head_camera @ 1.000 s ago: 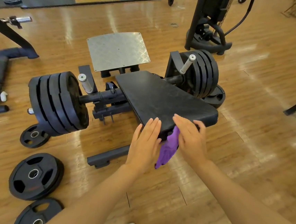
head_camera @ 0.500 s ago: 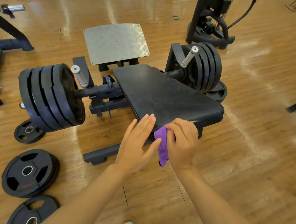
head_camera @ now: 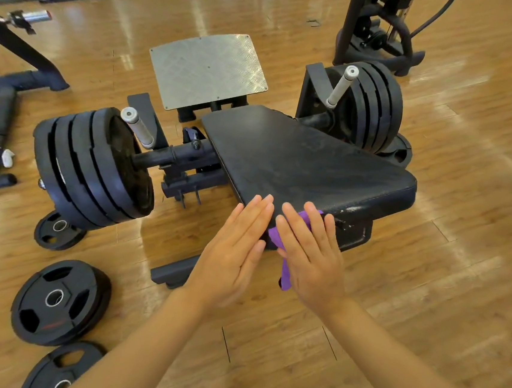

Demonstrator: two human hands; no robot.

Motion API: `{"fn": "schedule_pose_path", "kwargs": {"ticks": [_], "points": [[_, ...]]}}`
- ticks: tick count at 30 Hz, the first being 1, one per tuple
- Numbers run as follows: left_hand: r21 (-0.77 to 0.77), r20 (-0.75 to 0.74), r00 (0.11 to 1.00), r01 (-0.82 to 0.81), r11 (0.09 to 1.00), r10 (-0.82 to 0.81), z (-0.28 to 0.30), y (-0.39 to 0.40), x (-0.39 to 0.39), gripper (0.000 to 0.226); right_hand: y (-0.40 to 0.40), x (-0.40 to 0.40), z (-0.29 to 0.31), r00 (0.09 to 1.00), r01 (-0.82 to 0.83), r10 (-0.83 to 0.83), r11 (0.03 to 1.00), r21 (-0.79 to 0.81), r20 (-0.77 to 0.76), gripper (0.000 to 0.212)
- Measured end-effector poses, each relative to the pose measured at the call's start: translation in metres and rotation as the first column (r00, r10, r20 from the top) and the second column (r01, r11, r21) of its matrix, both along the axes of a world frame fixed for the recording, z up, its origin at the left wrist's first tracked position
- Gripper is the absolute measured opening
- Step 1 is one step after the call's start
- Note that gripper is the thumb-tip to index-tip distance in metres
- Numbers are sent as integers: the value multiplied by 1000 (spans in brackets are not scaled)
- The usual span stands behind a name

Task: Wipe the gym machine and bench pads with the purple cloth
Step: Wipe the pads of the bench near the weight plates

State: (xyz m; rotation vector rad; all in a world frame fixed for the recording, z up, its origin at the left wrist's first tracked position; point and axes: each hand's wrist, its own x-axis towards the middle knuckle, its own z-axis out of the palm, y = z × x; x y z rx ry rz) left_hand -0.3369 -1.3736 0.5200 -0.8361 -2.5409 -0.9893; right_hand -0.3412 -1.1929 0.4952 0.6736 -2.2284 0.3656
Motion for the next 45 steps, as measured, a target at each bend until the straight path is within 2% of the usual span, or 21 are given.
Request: {"fn": "schedule_pose_path", "kwargs": {"ticks": [2,5,10,13,17,20,22,24,26,29,32,34,38,41,45], "points": [[30,-4,1000,-13,999,13,-2,3,1,50,27,-5,2,992,-105,111,989,105,-53,48],[85,16,999,-43,995,42,-3,11,4,50,71,-17,9,980,-169,191,949,266,-62,47],[191,55,996,-77,979,67,-8,19,6,50,29,-18,19,971,-224,233,963,149,-49,50],[132,21,996,-88,987,86,-8,17,4,50,44,-22,22,951,-291,306,930,226,-33,49],[64,-54,987,-151,986,154,-5,22,7,52,103,-21,12,979,-196,206,931,308,2,55],[87,-64,970,-230,969,235,-7,37,9,55,65,-16,10,994,-101,104,986,131,-17,45],[112,-71,960,-262,958,271,-10,44,10,55,32,-13,13,993,-112,113,994,7,-46,40],[106,-76,951,-291,951,300,-10,48,9,55,36,-14,12,989,-130,131,991,32,-70,39],[68,-105,940,-318,946,324,-7,50,9,53,73,-14,3,991,-119,124,988,102,-43,41],[-3,-203,920,-344,939,337,1,58,6,50,117,-10,-11,998,-58,58,988,141,6,44],[-47,-292,872,-422,905,392,4,78,1,46,81,-13,0,997,-60,62,997,-41,39,43],[-41,-312,847,-465,884,431,4,83,-1,45,53,-18,10,994,-107,107,986,-126,-10,41],[-73,-383,832,-460,885,401,-2,77,-4,42,93,-26,1,992,-122,124,991,55,-37,55],[-38,-381,799,-517,855,466,-4,85,-4,42,132,-25,-11,997,-80,80,996,49,1,69],[21,-368,764,-564,826,530,-8,94,-4,41,82,-33,11,995,-95,93,992,-81,-32,45]]}}
